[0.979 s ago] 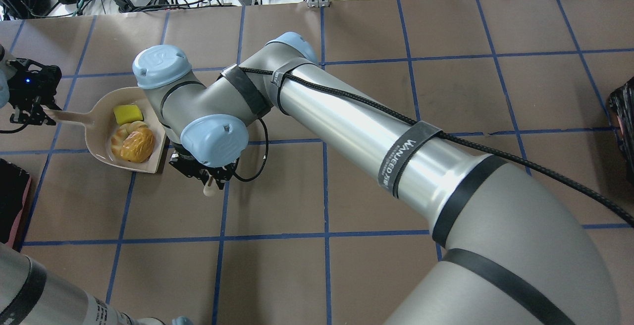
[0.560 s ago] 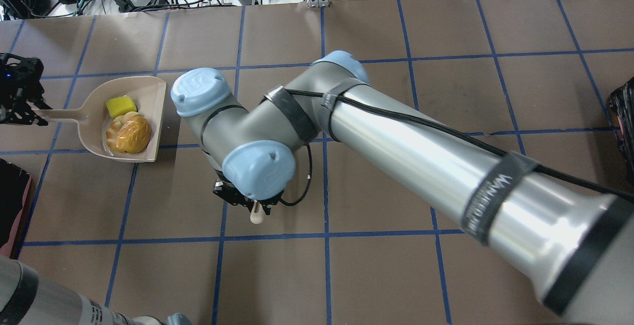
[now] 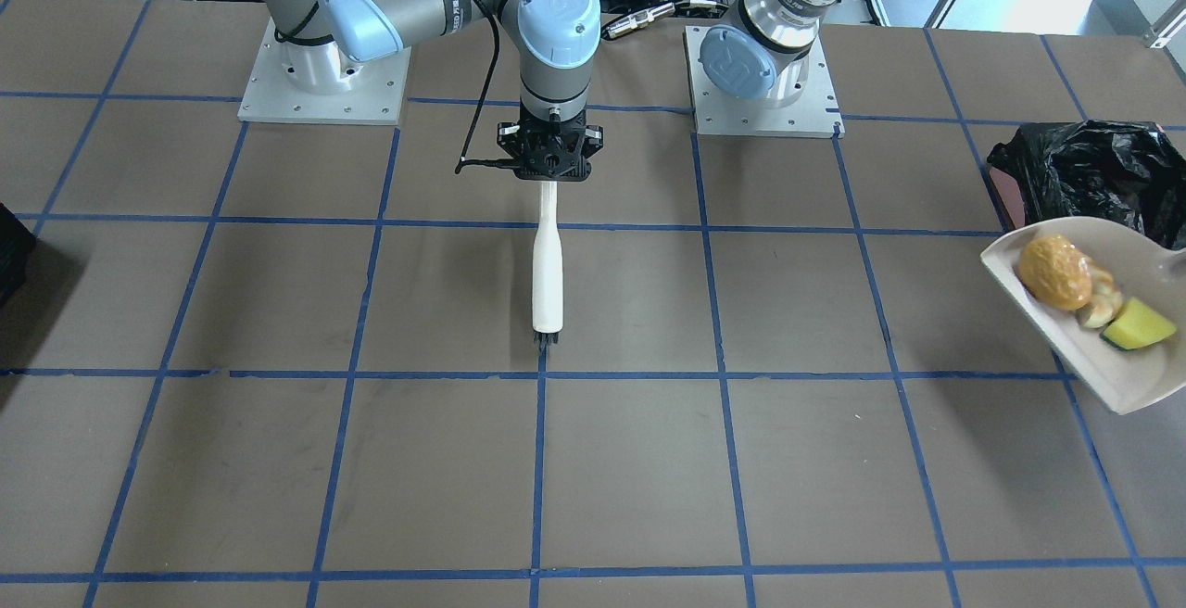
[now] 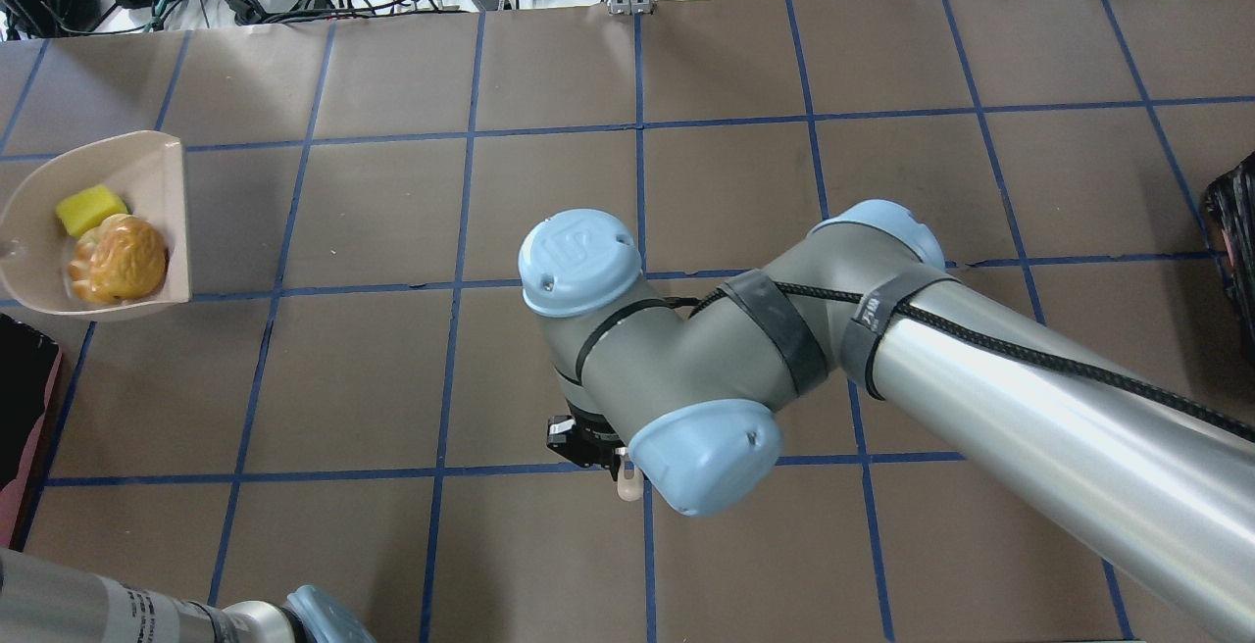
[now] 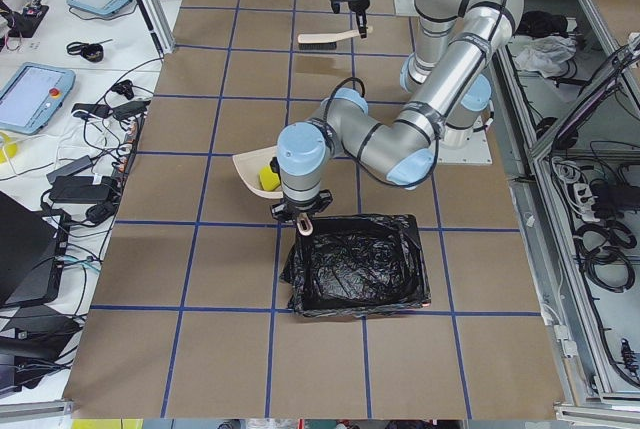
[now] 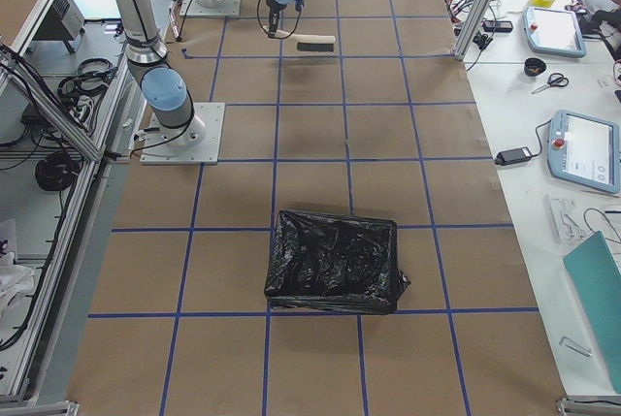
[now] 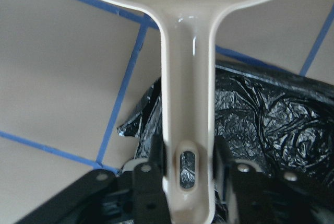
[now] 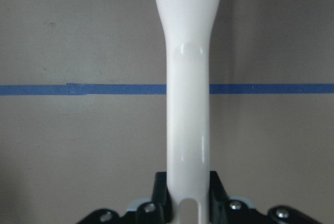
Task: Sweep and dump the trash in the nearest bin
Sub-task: 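Carry loaded dustpan off table edge with left gripper while right withdraws brush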
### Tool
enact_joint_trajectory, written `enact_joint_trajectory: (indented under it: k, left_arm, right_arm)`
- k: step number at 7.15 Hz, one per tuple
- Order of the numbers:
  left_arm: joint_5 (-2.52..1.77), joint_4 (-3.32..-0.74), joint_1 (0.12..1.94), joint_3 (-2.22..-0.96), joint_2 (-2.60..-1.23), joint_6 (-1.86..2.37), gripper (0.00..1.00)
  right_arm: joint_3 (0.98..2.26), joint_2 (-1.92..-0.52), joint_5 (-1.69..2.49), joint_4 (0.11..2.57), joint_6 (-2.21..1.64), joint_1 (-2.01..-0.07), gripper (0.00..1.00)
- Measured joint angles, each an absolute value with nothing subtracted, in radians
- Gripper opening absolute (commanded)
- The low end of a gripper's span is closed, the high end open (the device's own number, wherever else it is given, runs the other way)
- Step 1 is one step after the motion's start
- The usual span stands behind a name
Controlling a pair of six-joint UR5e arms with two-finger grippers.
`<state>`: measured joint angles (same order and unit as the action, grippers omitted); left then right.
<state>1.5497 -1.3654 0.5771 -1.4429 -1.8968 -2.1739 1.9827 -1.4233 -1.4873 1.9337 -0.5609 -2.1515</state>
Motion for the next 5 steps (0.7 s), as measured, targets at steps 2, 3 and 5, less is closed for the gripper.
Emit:
enact_joint_trajectory:
  k: [2, 3, 5]
  left_arm:
    - [1.560, -1.363, 0.430, -1.421, -1.898, -2.232, 0.00]
    - [1.568, -1.343, 0.371, -1.405, -1.910, -2.267, 0.00]
    - [1.623, -1.290, 0.321, -1.377, -1.931, -2.345, 0.00]
  right_arm:
    - [2.008, -1.430, -1.486, 1.959, -0.555, -2.152, 0.00]
    - [2.017, -1.429, -1.484, 1.961, -0.556, -2.153, 0.00]
    - [2.036, -1.428, -1.481, 1.970, -0.557, -2.154, 0.00]
